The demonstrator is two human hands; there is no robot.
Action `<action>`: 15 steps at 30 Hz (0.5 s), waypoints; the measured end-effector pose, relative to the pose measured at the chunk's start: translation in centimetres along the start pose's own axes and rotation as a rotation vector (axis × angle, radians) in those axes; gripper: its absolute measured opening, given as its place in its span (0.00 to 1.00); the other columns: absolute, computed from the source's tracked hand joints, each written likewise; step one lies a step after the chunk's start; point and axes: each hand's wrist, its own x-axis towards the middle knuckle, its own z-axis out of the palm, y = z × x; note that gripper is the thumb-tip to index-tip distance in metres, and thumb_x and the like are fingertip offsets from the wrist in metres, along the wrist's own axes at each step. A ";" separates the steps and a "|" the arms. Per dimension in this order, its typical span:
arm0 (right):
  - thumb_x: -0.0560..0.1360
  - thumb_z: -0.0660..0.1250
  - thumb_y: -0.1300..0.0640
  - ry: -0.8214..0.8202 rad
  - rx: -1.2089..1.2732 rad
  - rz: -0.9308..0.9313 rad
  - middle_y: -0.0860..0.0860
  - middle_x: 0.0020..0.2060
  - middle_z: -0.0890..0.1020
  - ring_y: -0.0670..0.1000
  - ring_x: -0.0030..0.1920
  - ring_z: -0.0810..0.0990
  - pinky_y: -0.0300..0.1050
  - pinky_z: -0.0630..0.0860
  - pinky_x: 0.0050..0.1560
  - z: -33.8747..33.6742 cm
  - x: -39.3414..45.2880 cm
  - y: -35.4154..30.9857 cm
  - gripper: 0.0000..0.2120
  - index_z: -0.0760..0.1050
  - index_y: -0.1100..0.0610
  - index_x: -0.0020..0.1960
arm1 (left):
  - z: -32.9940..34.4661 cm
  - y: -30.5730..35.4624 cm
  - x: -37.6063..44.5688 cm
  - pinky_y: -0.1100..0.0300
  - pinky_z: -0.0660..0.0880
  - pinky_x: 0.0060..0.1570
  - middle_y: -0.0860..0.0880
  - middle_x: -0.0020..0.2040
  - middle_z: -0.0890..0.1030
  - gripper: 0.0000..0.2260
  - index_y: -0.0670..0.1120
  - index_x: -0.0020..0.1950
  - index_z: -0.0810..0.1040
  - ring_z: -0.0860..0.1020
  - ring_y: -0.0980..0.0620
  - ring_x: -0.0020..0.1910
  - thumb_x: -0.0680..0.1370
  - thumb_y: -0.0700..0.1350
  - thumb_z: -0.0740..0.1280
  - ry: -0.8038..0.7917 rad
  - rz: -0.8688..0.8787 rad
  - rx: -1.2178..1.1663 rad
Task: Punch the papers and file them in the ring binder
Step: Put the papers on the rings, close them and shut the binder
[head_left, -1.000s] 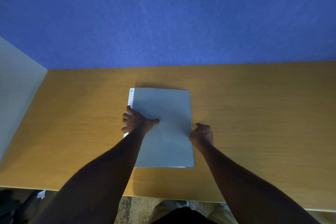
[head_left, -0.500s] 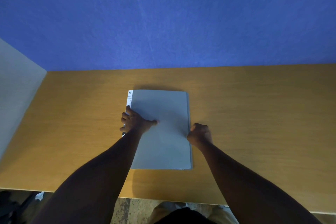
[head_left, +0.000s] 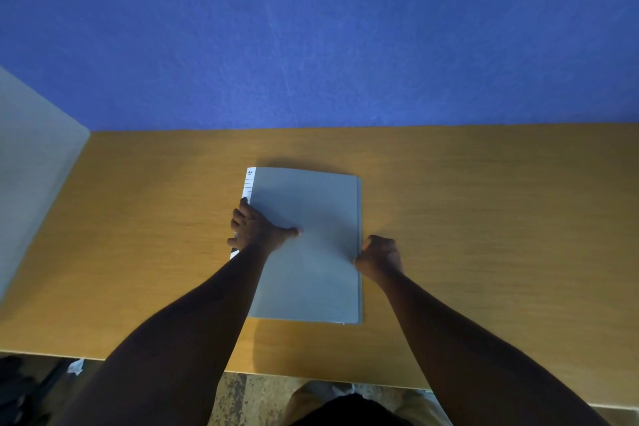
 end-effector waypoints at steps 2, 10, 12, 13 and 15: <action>0.71 0.66 0.62 -0.014 -0.011 -0.014 0.56 0.56 0.80 0.54 0.54 0.81 0.39 0.75 0.42 -0.1 0.0 -0.1 0.18 0.76 0.59 0.61 | 0.0 0.0 0.0 0.37 0.64 0.68 0.43 0.73 0.62 0.56 0.46 0.76 0.52 0.61 0.40 0.74 0.59 0.63 0.80 0.007 0.017 0.019; 0.71 0.64 0.60 0.087 -0.038 -0.070 0.55 0.58 0.77 0.55 0.57 0.78 0.44 0.77 0.51 -1.2 0.0 -0.7 0.19 0.73 0.59 0.63 | -0.4 1.3 -0.5 0.33 0.58 0.71 0.45 0.80 0.51 0.59 0.47 0.79 0.47 0.51 0.43 0.79 0.61 0.68 0.77 0.008 0.165 0.164; 0.73 0.63 0.60 0.124 -0.058 -0.102 0.55 0.60 0.74 0.56 0.60 0.75 0.46 0.75 0.56 -1.7 -0.1 -0.7 0.21 0.71 0.58 0.65 | -0.5 1.8 -0.6 0.33 0.55 0.72 0.46 0.81 0.48 0.58 0.47 0.80 0.46 0.49 0.45 0.80 0.62 0.68 0.75 -0.004 0.199 0.191; 0.73 0.64 0.59 0.124 -0.068 -0.112 0.54 0.61 0.73 0.56 0.61 0.74 0.46 0.74 0.57 -2.2 -0.5 -0.8 0.21 0.69 0.58 0.66 | -0.7 2.2 -0.8 0.34 0.54 0.72 0.46 0.81 0.47 0.58 0.47 0.80 0.46 0.47 0.45 0.80 0.63 0.68 0.75 -0.004 0.221 0.199; 0.75 0.64 0.57 0.160 -0.095 -0.163 0.54 0.62 0.72 0.55 0.63 0.72 0.47 0.73 0.57 -2.9 -0.9 -0.7 0.21 0.68 0.58 0.68 | -0.8 2.8 -1.2 0.34 0.52 0.73 0.45 0.82 0.45 0.55 0.47 0.81 0.46 0.46 0.45 0.80 0.66 0.68 0.73 0.001 0.269 0.218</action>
